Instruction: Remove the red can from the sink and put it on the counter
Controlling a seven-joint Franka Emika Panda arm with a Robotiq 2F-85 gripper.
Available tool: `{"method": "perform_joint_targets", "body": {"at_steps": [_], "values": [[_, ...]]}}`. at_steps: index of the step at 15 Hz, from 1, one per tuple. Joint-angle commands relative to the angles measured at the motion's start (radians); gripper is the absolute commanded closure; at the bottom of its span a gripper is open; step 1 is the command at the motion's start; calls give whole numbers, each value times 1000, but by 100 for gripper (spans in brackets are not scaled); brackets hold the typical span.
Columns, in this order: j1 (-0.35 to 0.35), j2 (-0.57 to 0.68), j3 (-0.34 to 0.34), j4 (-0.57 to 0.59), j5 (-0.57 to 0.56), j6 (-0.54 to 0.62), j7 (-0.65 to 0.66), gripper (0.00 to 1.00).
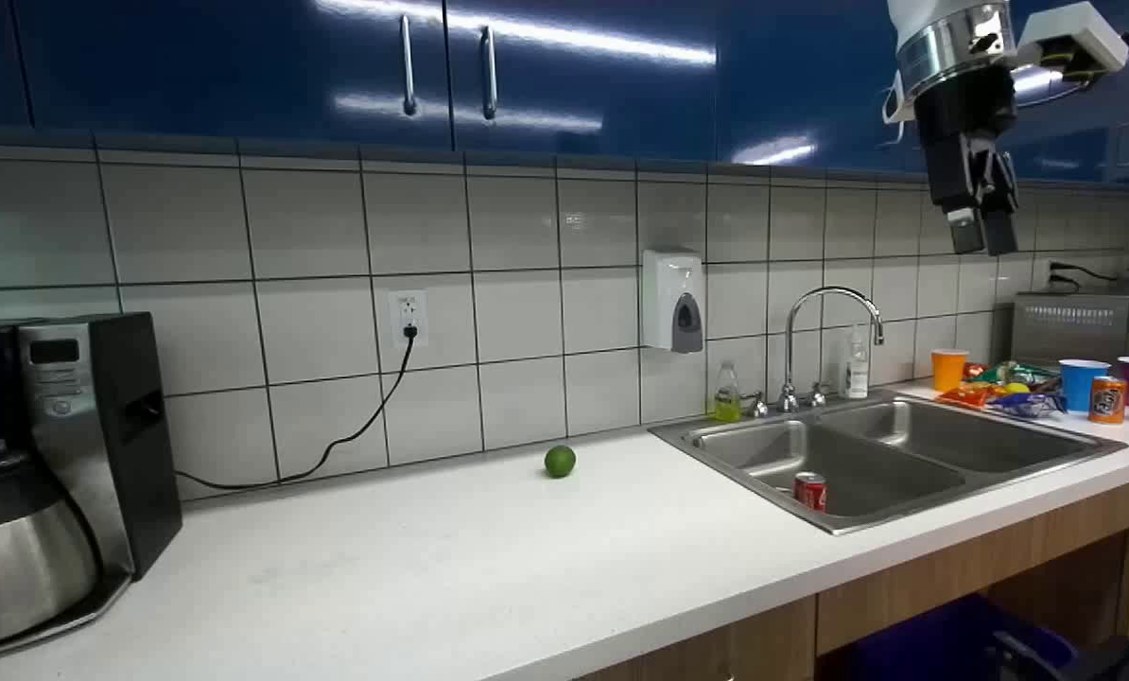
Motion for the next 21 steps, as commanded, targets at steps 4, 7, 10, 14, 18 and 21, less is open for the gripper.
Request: {"method": "perform_joint_targets", "body": {"at_steps": [4,7,10,14,18,21], "values": [[11,0,-7,2,-4,-3,6,0],[11,0,-7,2,-4,-3,6,0],[3,54,-31,14,-3,45,16,0],[-29,173,-112,24,-6,191,12,0],[-79,333,-190,42,2,372,2,0],[-117,474,-228,65,24,520,-2,0]]}}
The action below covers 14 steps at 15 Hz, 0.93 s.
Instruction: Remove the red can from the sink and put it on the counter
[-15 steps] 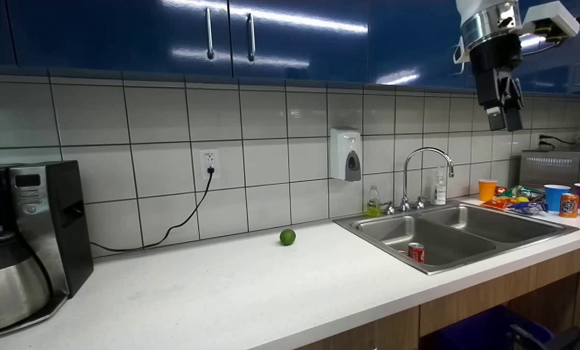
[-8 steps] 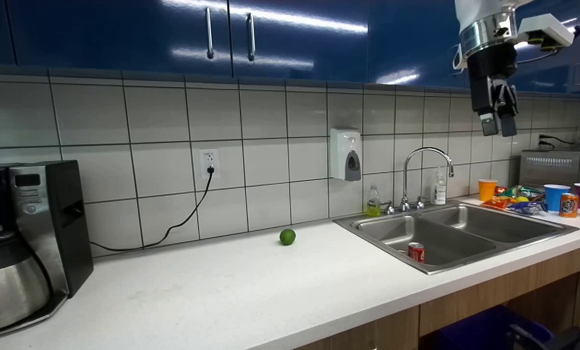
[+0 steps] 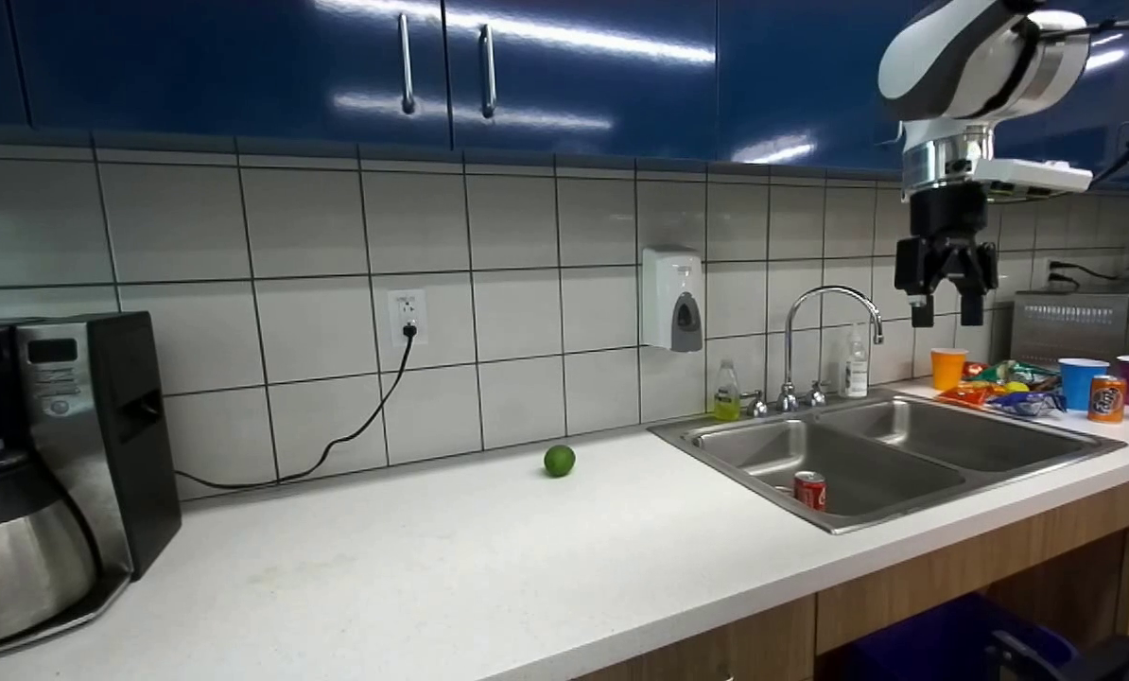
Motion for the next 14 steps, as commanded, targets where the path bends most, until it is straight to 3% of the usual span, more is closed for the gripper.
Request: {"method": "perform_joint_targets", "body": {"at_steps": [1,7,14], "values": [[-55,191,-20,67,33,140,-9,0],[-98,474,-8,160,155,352,-16,0],[-162,794,91,361,286,430,3,0]]}}
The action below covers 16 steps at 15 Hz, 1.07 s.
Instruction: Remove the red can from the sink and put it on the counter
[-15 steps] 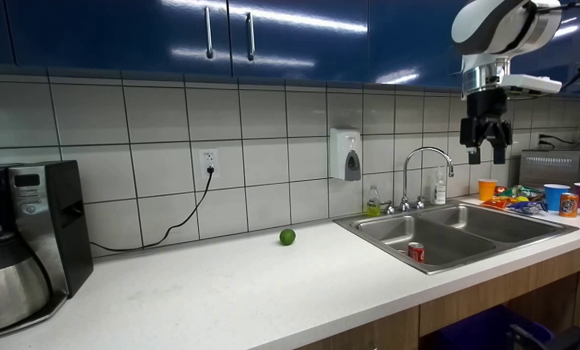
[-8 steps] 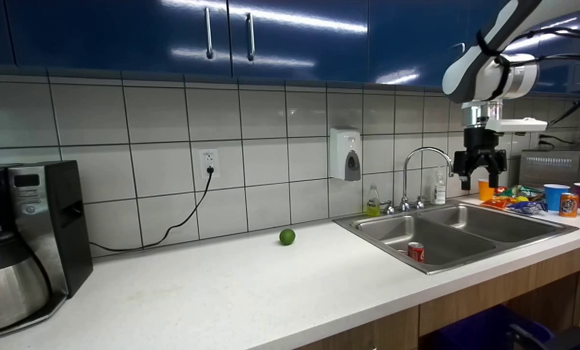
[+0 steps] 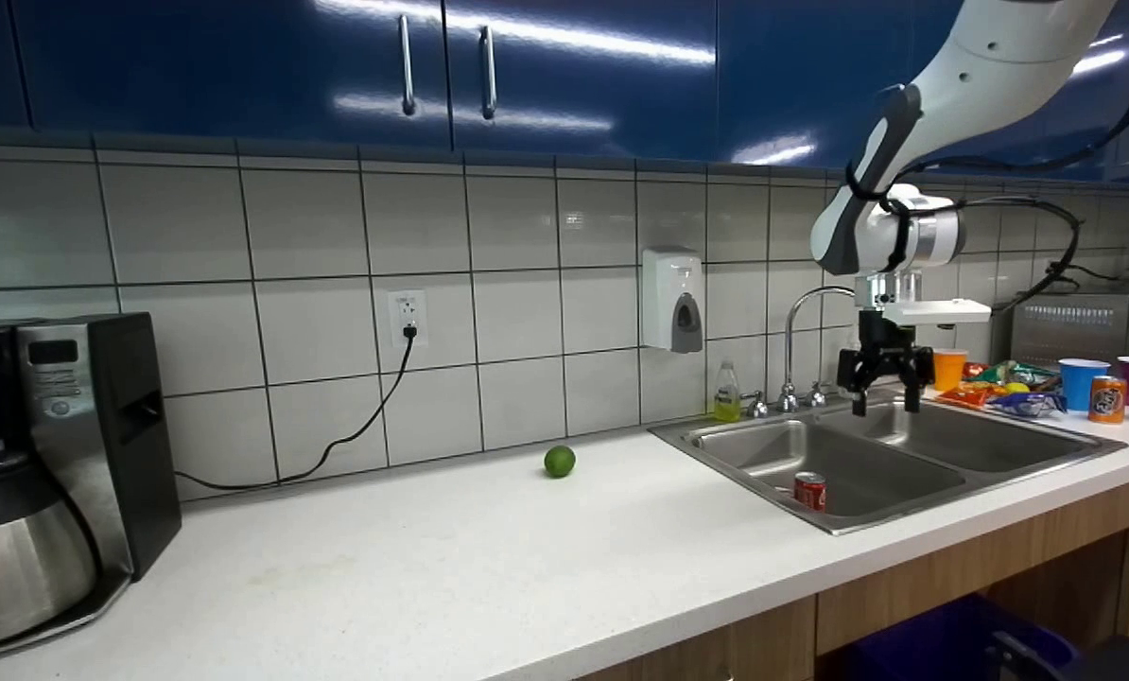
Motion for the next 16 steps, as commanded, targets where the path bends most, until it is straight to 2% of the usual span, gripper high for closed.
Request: {"method": "perform_joint_targets", "body": {"at_steps": [1,7,16], "values": [[-70,170,80,149,43,18,11,0],[-131,374,145,327,26,46,53,0],[-169,575,177,499,12,67,105,0]]}}
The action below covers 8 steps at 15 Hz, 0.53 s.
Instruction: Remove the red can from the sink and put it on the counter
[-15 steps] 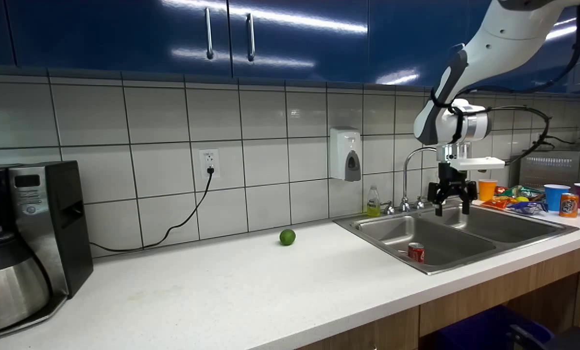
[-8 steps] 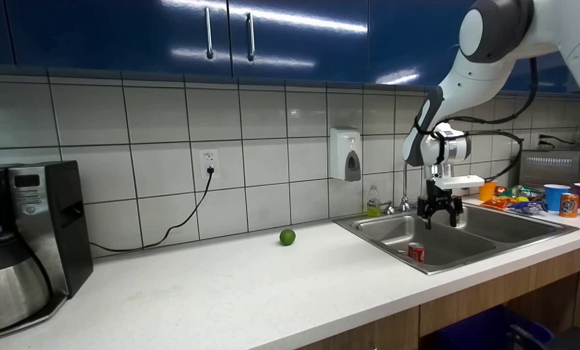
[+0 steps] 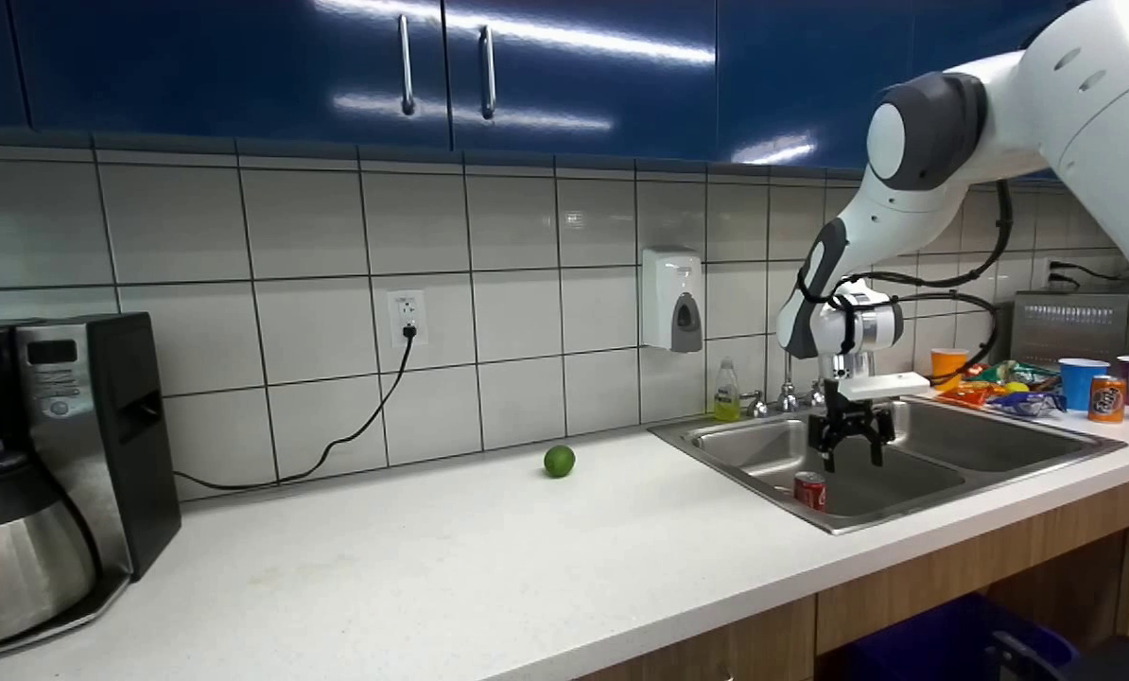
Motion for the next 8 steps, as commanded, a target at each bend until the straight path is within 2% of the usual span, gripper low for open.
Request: {"method": "perform_joint_targets", "body": {"at_steps": [1,8], "values": [[-31,72,36,88,-18,3,46,0],[-19,162,55,184,-24,8,86,0]]}}
